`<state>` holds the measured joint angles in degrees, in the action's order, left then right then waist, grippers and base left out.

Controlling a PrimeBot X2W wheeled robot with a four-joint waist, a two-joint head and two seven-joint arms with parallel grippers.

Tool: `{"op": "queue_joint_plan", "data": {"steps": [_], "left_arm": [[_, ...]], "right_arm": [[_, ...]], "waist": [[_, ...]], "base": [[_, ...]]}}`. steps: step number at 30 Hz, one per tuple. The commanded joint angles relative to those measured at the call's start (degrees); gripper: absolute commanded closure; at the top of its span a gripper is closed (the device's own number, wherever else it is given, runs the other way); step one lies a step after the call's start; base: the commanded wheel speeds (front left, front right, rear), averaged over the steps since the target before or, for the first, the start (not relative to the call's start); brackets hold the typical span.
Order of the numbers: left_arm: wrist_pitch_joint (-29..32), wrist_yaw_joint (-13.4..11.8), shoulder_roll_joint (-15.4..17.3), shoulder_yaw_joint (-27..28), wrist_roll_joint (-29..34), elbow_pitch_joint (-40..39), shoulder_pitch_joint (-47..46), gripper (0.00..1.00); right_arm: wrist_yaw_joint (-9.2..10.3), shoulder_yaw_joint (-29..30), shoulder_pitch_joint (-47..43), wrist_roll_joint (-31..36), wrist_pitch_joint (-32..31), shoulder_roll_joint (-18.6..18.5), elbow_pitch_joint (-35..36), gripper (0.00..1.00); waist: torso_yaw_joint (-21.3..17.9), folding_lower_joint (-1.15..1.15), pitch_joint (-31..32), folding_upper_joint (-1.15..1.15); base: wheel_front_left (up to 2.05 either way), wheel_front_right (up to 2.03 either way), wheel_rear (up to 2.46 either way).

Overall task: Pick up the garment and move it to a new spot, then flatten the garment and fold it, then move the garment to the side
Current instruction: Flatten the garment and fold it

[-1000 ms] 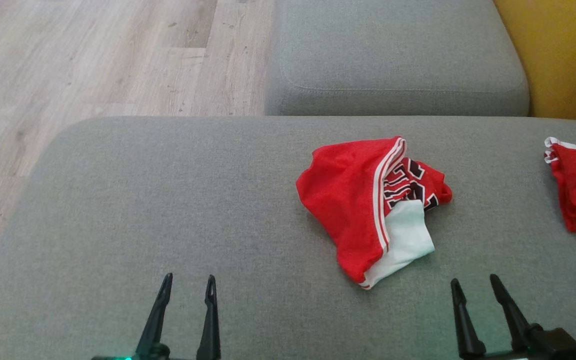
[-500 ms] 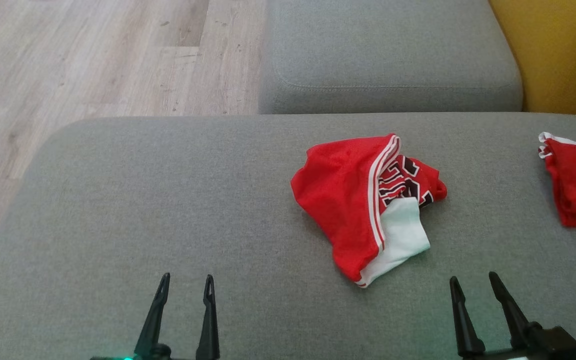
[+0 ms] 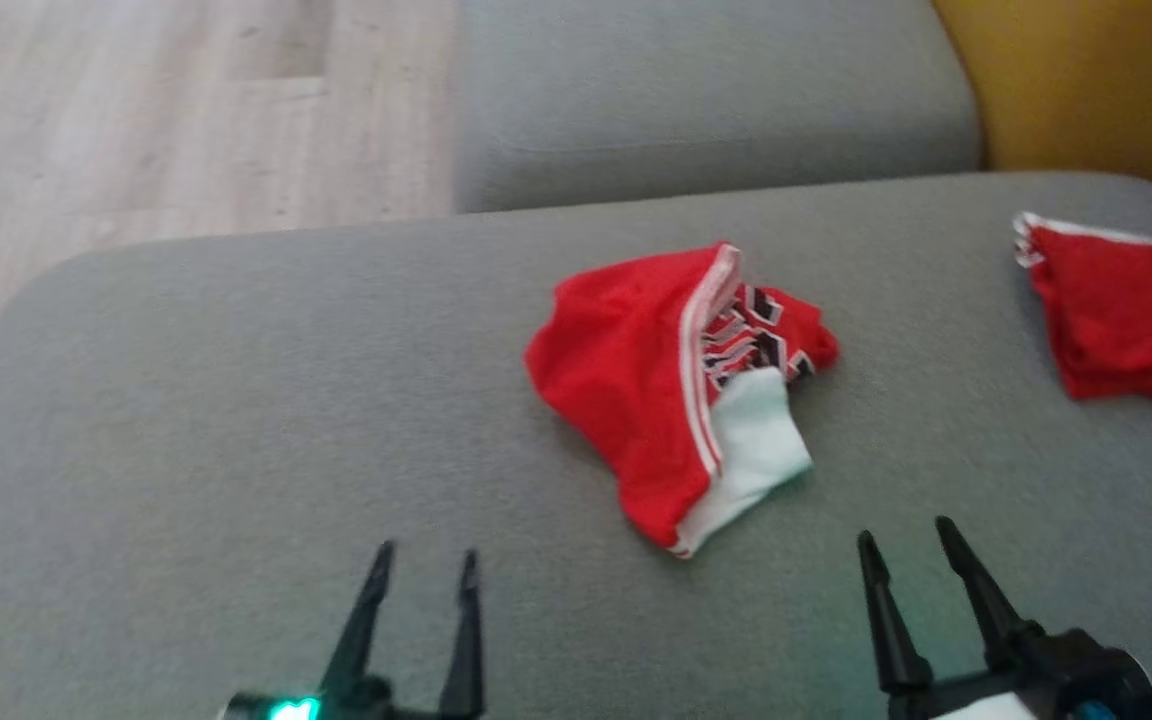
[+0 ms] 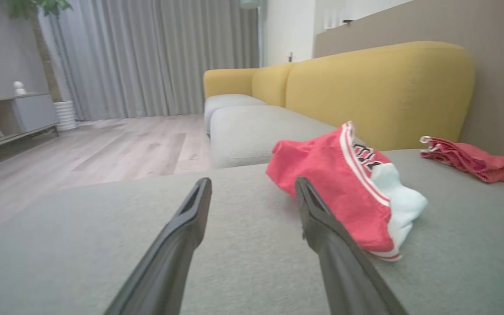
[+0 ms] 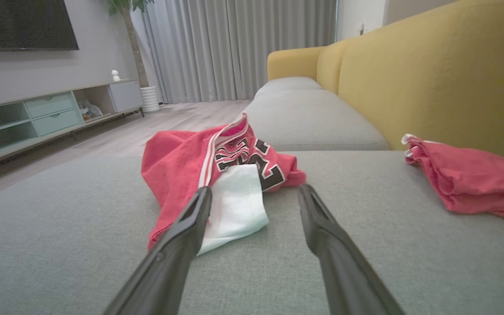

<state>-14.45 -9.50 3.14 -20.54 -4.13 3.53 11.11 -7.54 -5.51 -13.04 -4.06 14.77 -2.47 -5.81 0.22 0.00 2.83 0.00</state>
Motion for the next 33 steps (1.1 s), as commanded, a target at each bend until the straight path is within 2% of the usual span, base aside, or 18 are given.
{"op": "queue_joint_plan", "data": {"steps": [1, 7, 13, 20, 24, 28, 29, 30, 31, 33], "left_arm": [[-0.54, 0.14, -0.26, 0.56, 0.23, -1.20, -4.43, 0.00], [-0.54, 1.26, -0.26, -6.20, 1.27, 6.47, -11.19, 0.00], [-0.55, 1.32, -0.26, -10.85, 2.30, 16.66, -18.56, 0.00], [-0.55, 0.25, -0.26, -13.98, 1.17, 25.40, -25.85, 0.00], [-0.55, -1.71, -0.26, -13.54, 0.53, 28.40, -29.23, 0.00], [-0.01, -2.17, -0.26, -13.46, 0.29, 31.93, -31.26, 0.00], [0.28, -2.39, -0.25, -13.51, 0.48, 33.11, -31.95, 0.12], [0.34, -2.63, -0.24, -13.44, 0.57, 34.10, -32.61, 0.67], [0.32, -2.81, -0.24, -13.41, 0.66, 34.90, -33.25, 1.00], [0.02, -2.78, -0.23, -13.36, 0.58, 35.11, -34.45, 1.00]], "right_arm": [[0.05, -1.88, 3.19, 0.50, 0.23, -0.41, 1.69, 0.00], [0.05, -4.88, 4.69, 0.32, 0.23, -0.41, 0.99, 0.00], [0.05, -6.73, 7.56, -0.79, 0.23, -0.41, 1.44, 0.00], [0.05, -6.97, 9.12, -2.29, 0.23, -0.41, 1.57, 0.00], [0.05, -6.89, 9.90, -2.77, 0.23, -0.41, 1.64, 0.00], [0.05, -6.87, 10.18, -2.89, 0.23, -0.41, 1.64, 0.00], [0.05, -6.86, 10.23, -2.87, 0.23, -0.41, 1.61, 0.00], [0.05, -6.88, 10.27, -2.84, 0.23, -0.41, 1.59, 0.00], [0.05, -6.91, 10.31, -2.81, 0.23, -0.41, 1.56, 0.00], [0.05, -6.97, 10.38, -2.72, 0.23, -0.41, 1.46, 0.00]], "waist": [[-3.12, 0.00, -1.69, 0.00], [-11.52, 0.00, -4.54, 0.00], [-17.16, 0.00, -8.53, 0.00], [-20.06, 0.00, -11.98, 0.00], [-20.84, 0.00, -13.40, 0.00], [-21.15, 0.00, -13.96, 0.00], [-21.22, 0.00, -14.08, 0.00], [-21.28, 0.00, -14.15, 0.00], [-21.36, 0.00, -14.17, 0.00], [-21.54, 0.00, -14.12, 0.00]], "base": [[0.00, 0.00, 0.00], [0.00, 0.00, 0.00], [0.00, 0.00, 0.00], [0.00, 0.00, 0.00], [0.00, 0.00, 0.00], [0.00, 0.00, 0.00], [0.00, 0.00, 0.00], [0.00, 0.00, 0.00], [0.00, 0.00, 0.00], [0.00, 0.00, 0.00]]}}
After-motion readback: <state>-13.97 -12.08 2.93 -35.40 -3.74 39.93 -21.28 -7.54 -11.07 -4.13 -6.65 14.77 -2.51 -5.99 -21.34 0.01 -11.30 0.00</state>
